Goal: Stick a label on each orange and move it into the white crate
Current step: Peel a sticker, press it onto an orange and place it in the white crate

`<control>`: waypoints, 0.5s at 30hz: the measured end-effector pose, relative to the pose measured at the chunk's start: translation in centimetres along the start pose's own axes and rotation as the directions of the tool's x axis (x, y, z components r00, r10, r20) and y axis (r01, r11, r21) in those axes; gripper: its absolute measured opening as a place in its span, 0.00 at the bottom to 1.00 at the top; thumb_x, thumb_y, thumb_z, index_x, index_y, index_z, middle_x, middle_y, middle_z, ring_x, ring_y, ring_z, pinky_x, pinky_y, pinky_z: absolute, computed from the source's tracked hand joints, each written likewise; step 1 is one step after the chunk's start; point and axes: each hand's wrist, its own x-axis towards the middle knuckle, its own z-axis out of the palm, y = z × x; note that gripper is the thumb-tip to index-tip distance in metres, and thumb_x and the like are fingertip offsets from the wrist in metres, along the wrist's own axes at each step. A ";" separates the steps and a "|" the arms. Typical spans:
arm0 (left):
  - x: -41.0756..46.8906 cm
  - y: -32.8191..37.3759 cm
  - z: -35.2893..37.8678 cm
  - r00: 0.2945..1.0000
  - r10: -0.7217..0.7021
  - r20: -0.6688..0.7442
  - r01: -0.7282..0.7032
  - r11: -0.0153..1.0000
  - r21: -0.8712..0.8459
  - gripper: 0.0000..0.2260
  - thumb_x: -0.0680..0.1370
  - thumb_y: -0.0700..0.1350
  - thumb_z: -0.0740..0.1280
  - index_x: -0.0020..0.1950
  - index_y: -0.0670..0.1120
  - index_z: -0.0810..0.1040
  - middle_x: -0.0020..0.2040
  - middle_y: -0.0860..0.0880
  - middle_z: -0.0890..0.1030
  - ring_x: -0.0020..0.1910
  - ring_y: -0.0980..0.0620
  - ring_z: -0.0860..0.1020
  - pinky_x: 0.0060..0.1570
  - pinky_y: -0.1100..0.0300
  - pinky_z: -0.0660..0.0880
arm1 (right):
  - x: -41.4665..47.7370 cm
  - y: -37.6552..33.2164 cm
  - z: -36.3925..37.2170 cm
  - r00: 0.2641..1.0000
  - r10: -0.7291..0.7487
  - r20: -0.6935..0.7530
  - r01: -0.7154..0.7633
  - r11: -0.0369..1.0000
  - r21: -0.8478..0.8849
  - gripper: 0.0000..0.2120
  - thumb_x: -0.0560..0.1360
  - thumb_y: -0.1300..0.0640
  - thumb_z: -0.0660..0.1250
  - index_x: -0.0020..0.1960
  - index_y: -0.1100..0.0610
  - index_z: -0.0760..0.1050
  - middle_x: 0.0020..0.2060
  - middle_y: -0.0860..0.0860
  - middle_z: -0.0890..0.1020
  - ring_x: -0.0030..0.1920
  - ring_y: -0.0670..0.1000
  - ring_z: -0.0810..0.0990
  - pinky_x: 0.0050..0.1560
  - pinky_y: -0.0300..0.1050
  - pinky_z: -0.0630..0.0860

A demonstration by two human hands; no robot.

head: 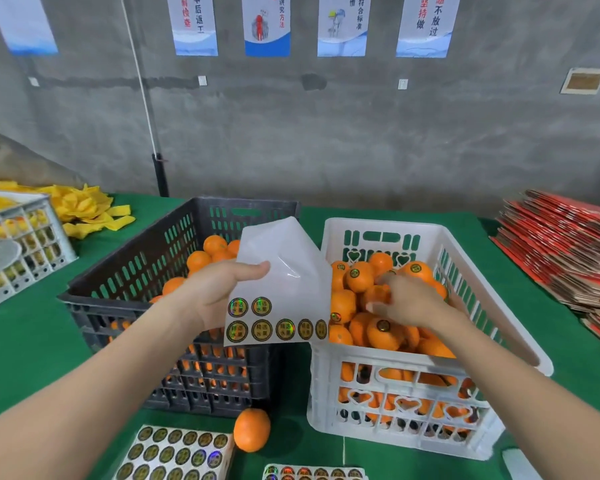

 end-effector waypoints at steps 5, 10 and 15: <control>0.0 -0.2 1.8 0.993 0.121 0.000 -0.121 0.992 -0.032 0.10 0.78 0.40 0.66 0.58 0.47 0.80 0.50 0.44 0.85 0.47 0.44 0.84 0.42 0.50 0.80 | -5.1 -8.4 -3.3 0.690 -0.399 -0.605 0.674 0.658 0.336 0.04 0.74 0.58 0.68 0.47 0.53 0.80 0.40 0.44 0.78 0.42 0.41 0.75 0.43 0.29 0.69; -0.5 -0.6 3.6 0.970 0.244 -0.001 -0.243 0.968 0.067 0.07 0.79 0.45 0.66 0.54 0.46 0.80 0.47 0.46 0.86 0.44 0.48 0.85 0.38 0.57 0.81 | -6.3 -11.2 -1.0 0.705 -0.437 -0.559 0.638 0.734 0.231 0.09 0.73 0.62 0.70 0.53 0.62 0.80 0.42 0.53 0.77 0.41 0.47 0.72 0.43 0.40 0.70; -0.9 -0.2 3.3 0.963 0.268 -0.024 -0.265 0.960 0.089 0.08 0.78 0.47 0.67 0.54 0.45 0.79 0.47 0.46 0.86 0.46 0.46 0.85 0.43 0.54 0.82 | -6.8 -11.1 -0.1 0.651 -0.350 -0.674 0.659 0.700 0.274 0.08 0.72 0.62 0.69 0.50 0.63 0.81 0.39 0.53 0.79 0.38 0.43 0.73 0.41 0.31 0.70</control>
